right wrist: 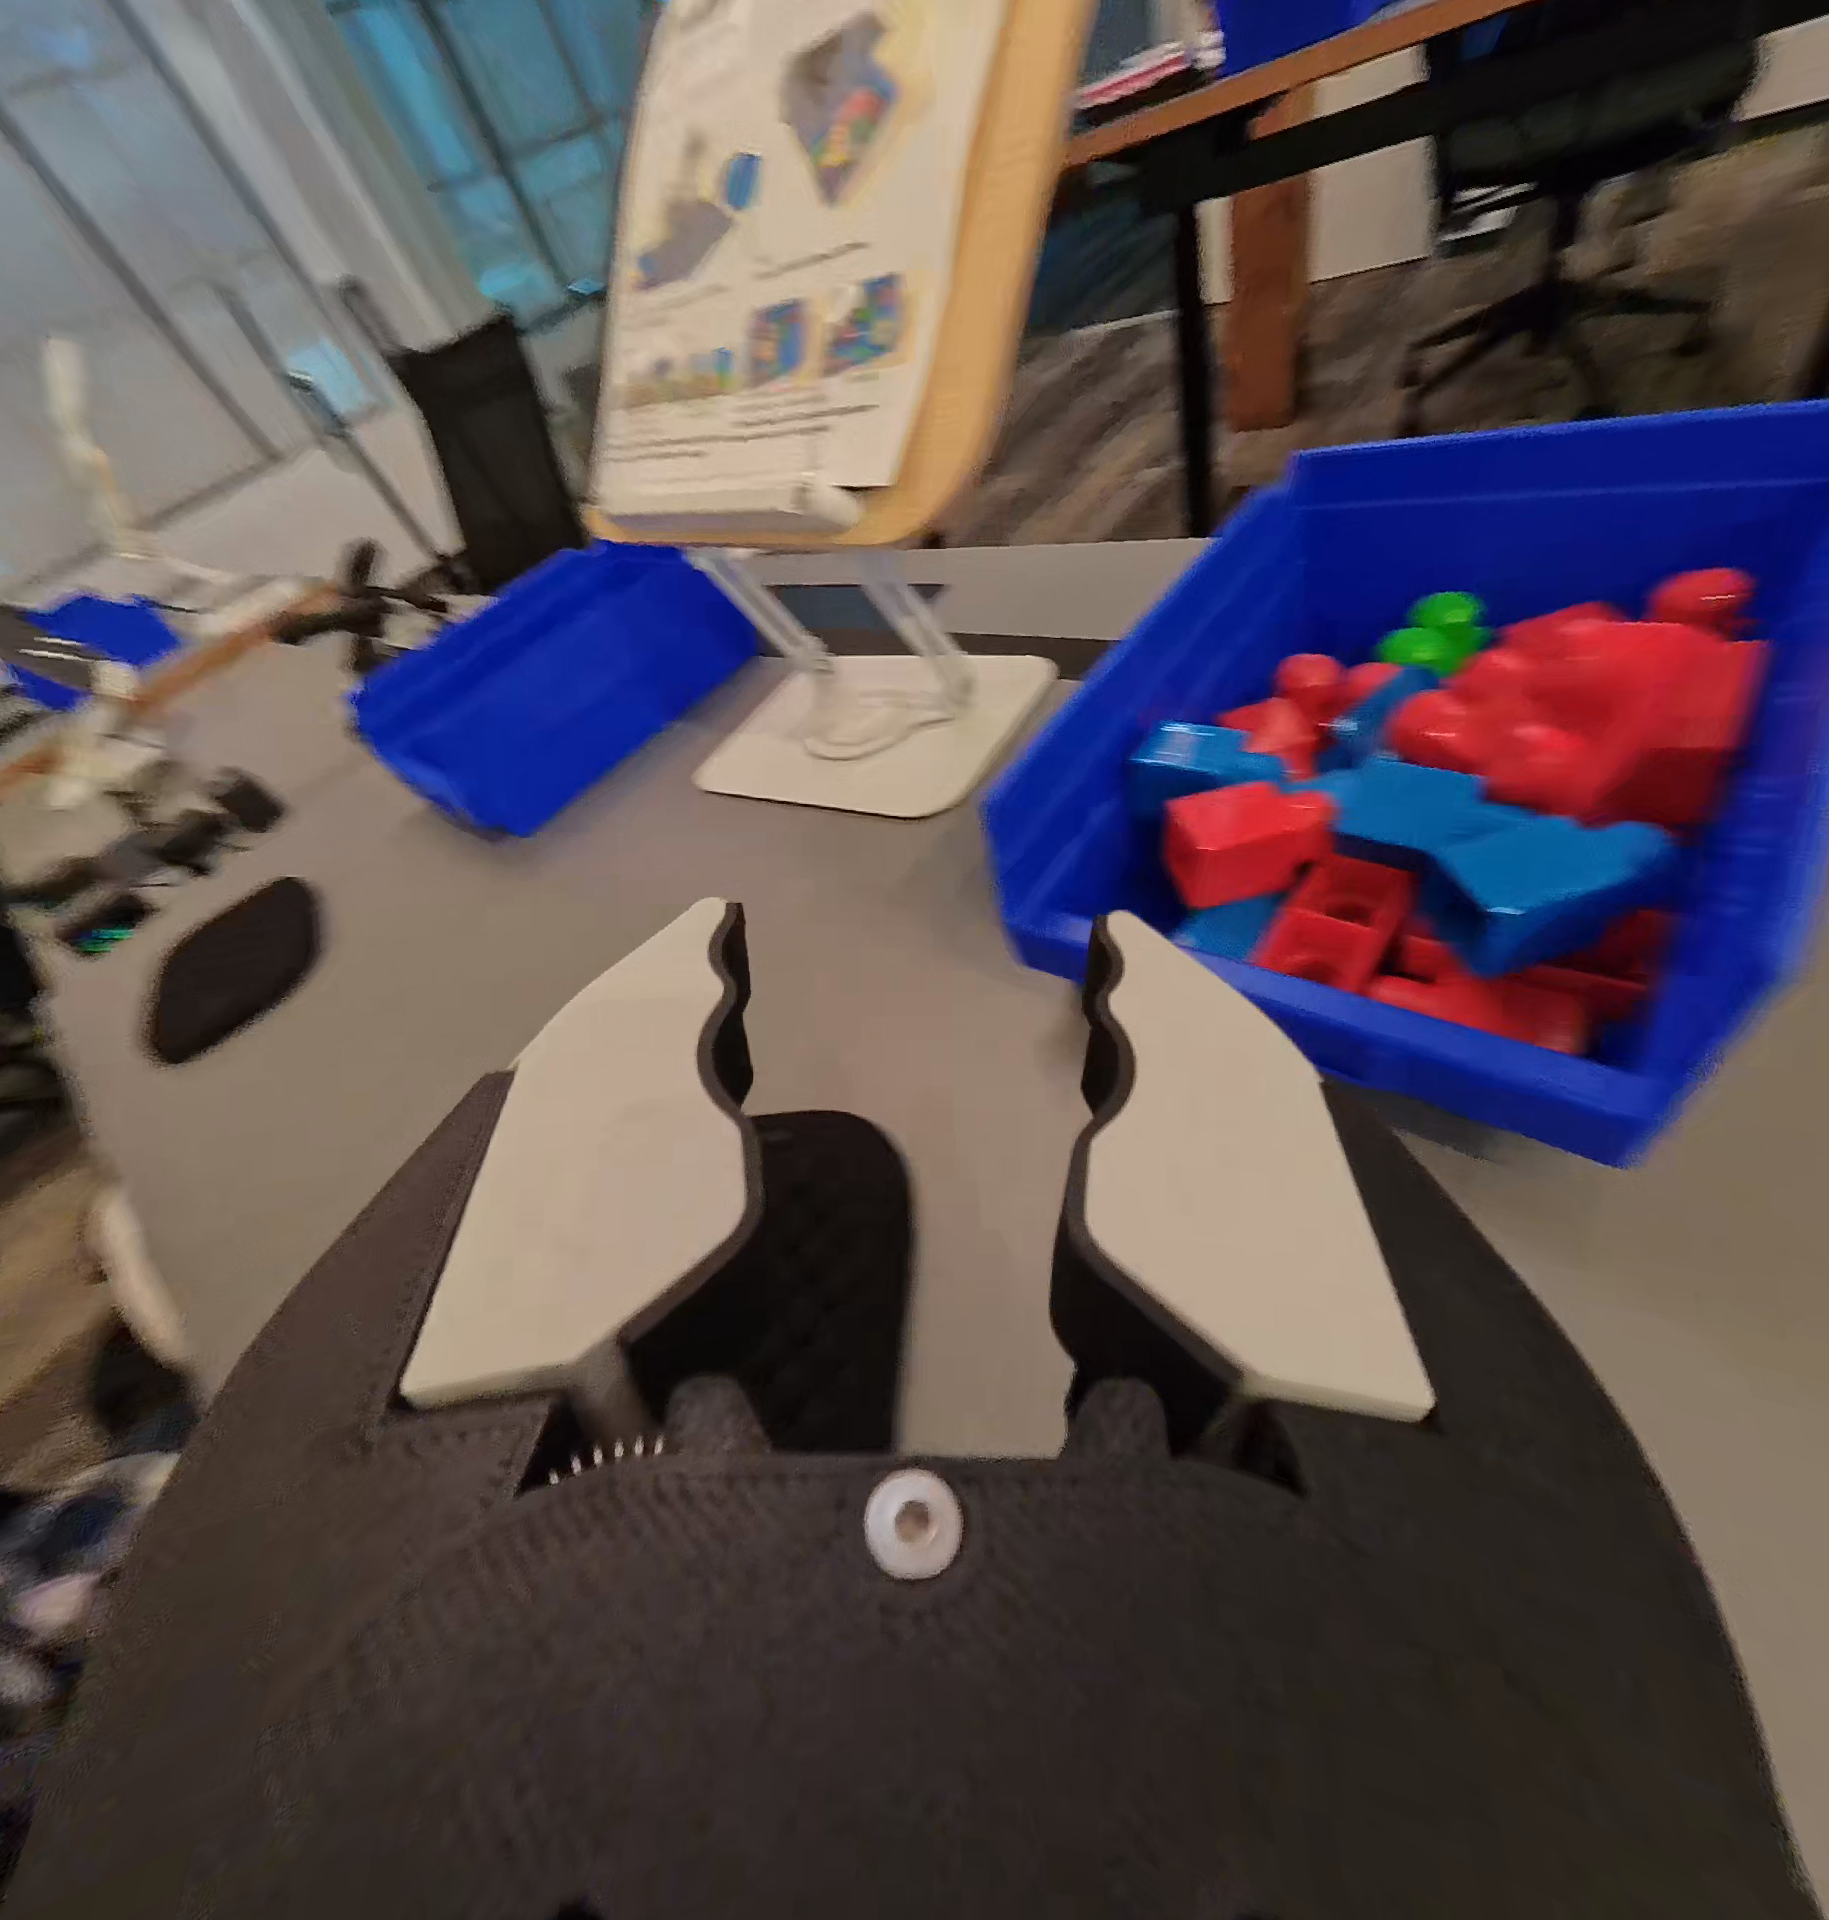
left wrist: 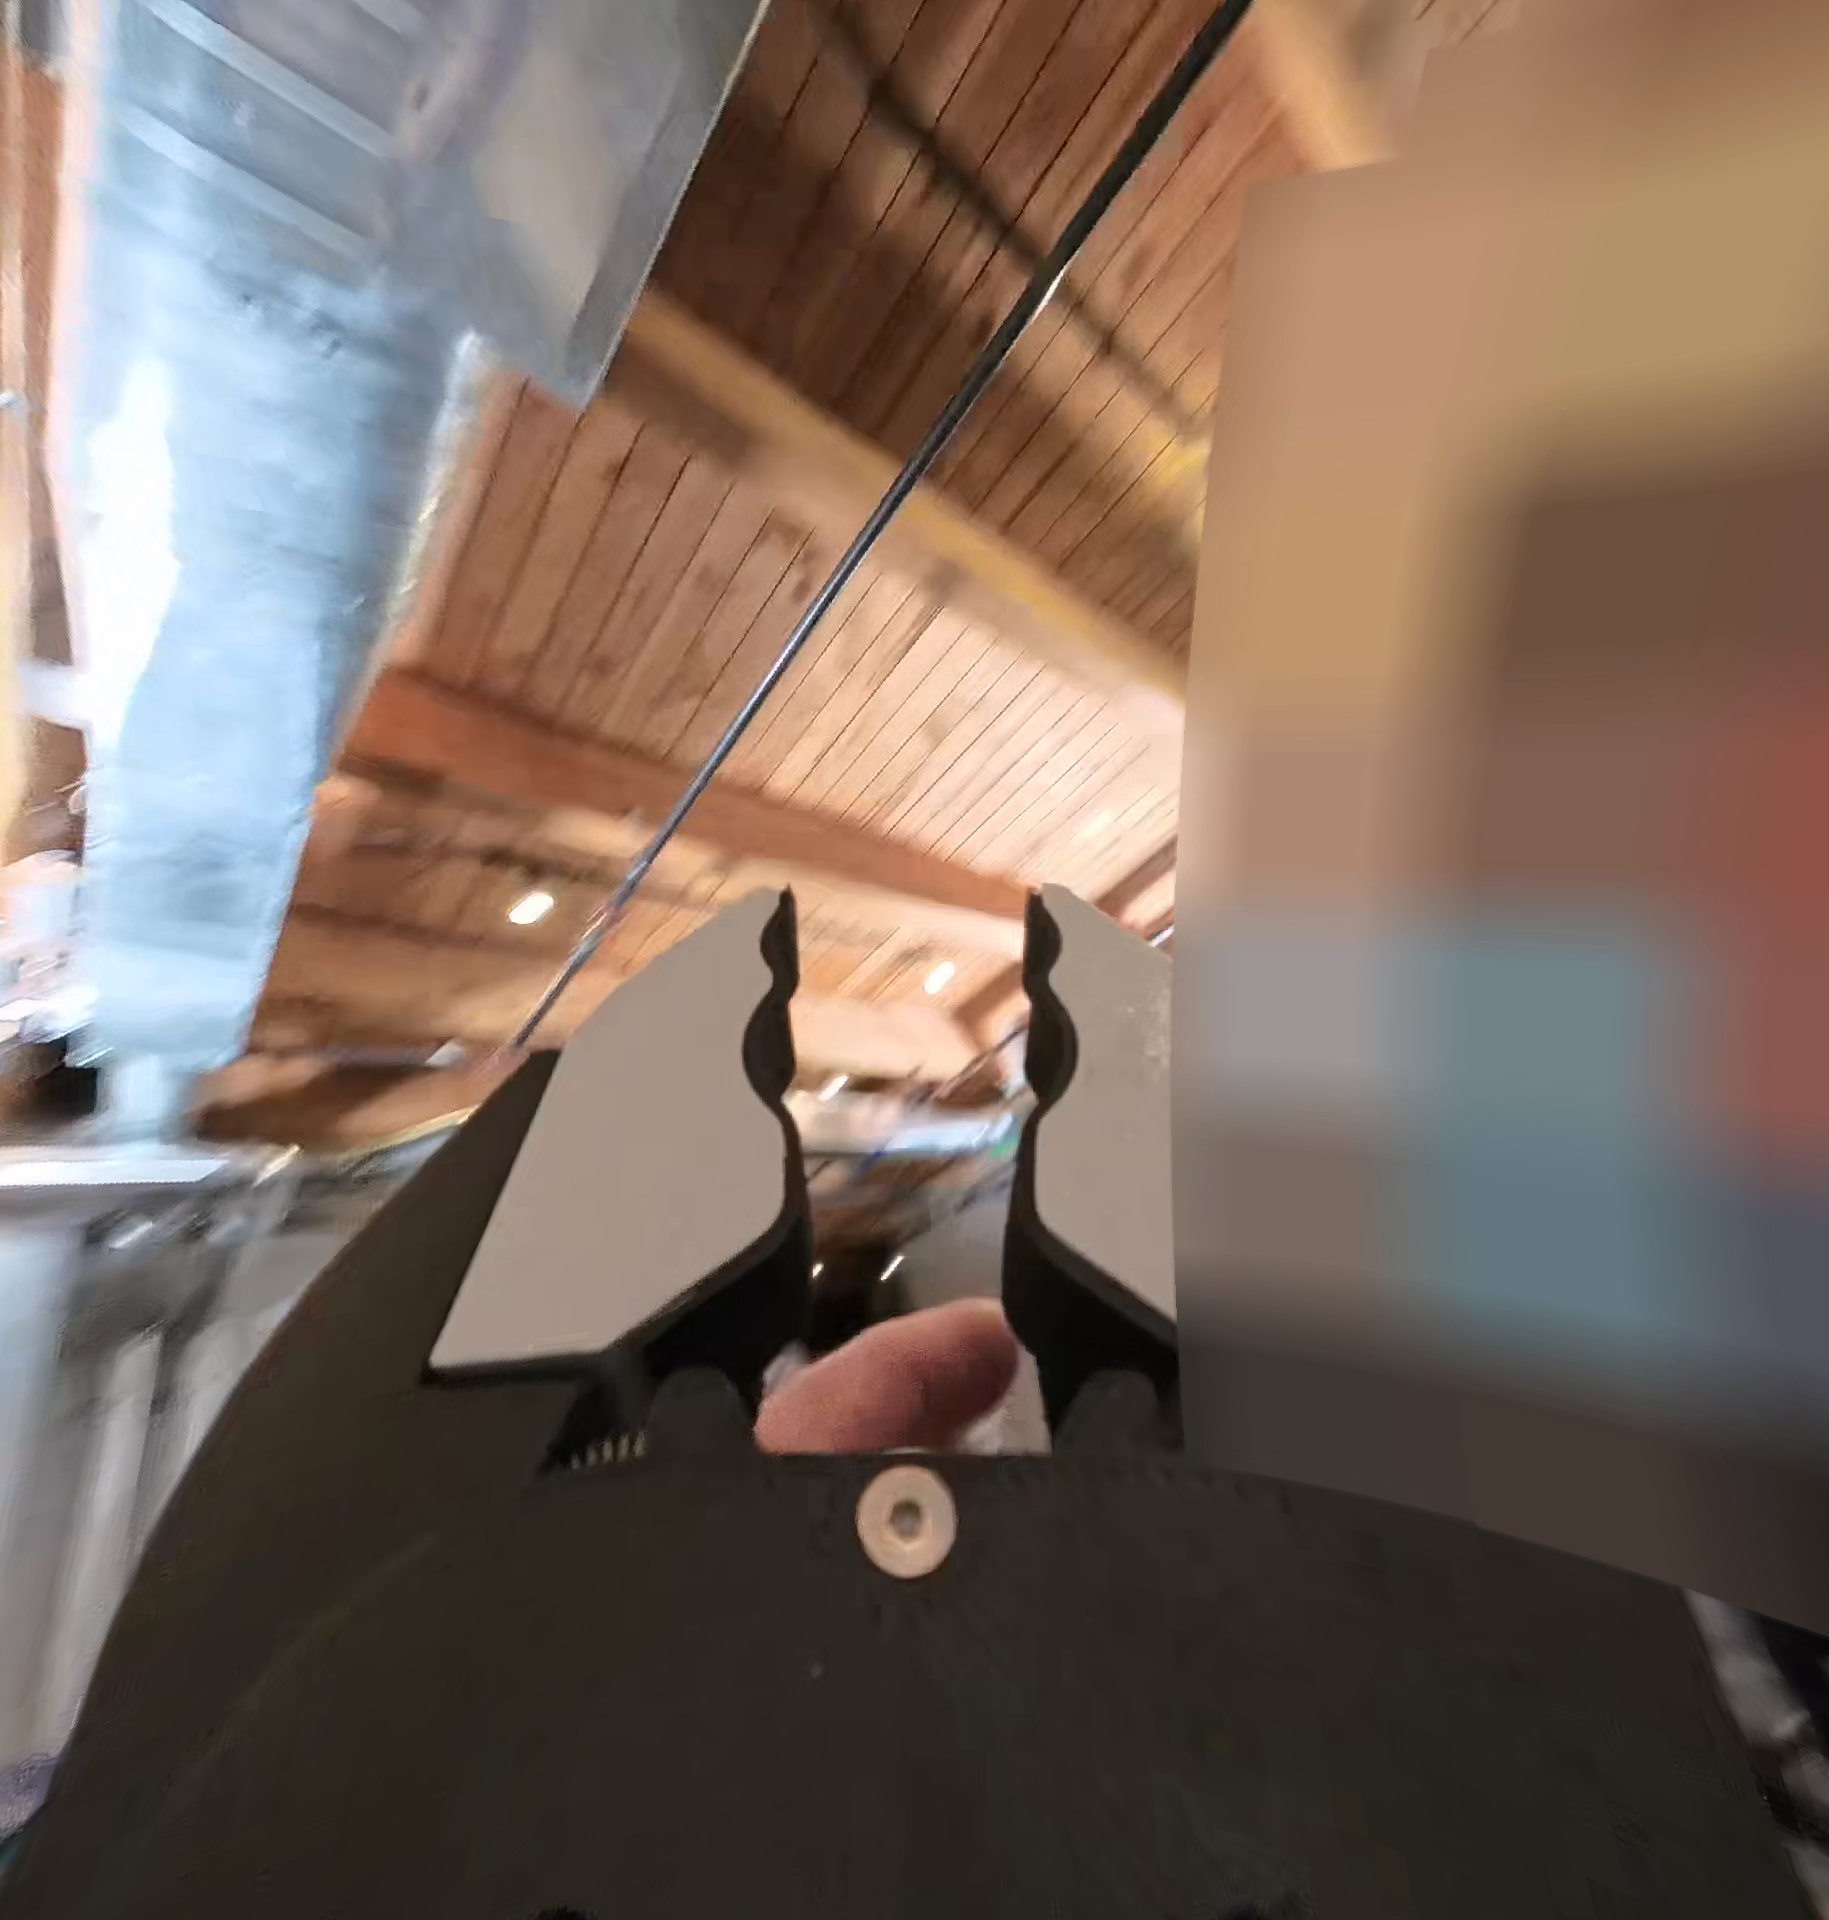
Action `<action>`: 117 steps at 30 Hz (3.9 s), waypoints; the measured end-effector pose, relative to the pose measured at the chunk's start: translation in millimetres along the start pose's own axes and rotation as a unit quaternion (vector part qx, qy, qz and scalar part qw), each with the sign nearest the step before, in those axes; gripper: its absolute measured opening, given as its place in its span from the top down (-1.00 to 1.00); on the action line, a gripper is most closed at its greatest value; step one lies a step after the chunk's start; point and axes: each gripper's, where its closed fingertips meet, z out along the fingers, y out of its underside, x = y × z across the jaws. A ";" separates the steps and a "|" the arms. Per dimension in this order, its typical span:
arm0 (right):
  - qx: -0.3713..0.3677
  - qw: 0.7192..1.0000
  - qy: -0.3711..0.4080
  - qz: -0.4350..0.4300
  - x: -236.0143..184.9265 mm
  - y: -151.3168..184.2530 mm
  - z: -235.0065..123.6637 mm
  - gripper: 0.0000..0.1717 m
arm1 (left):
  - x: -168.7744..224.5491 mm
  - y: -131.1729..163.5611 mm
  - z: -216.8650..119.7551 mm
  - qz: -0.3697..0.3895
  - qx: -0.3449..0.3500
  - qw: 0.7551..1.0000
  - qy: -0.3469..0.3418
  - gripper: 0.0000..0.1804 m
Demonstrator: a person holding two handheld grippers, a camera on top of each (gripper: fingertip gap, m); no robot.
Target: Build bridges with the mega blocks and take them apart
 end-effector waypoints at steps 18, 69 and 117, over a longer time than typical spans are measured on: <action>-0.078 0.968 0.237 0.012 185.4 22.6 22.8 0.23 | -304.0 264.5 -398.7 0.050 -0.624 0.716 -0.308 0.15; -0.326 0.929 0.172 -0.036 148.8 49.7 21.6 0.95 | -346.1 291.0 -436.7 -0.072 -0.672 0.664 -0.319 0.96; -0.369 0.651 -0.324 -0.579 -224.5 203.4 166.0 0.60 | -366.7 111.7 -418.8 -0.005 -0.563 0.720 -0.406 0.95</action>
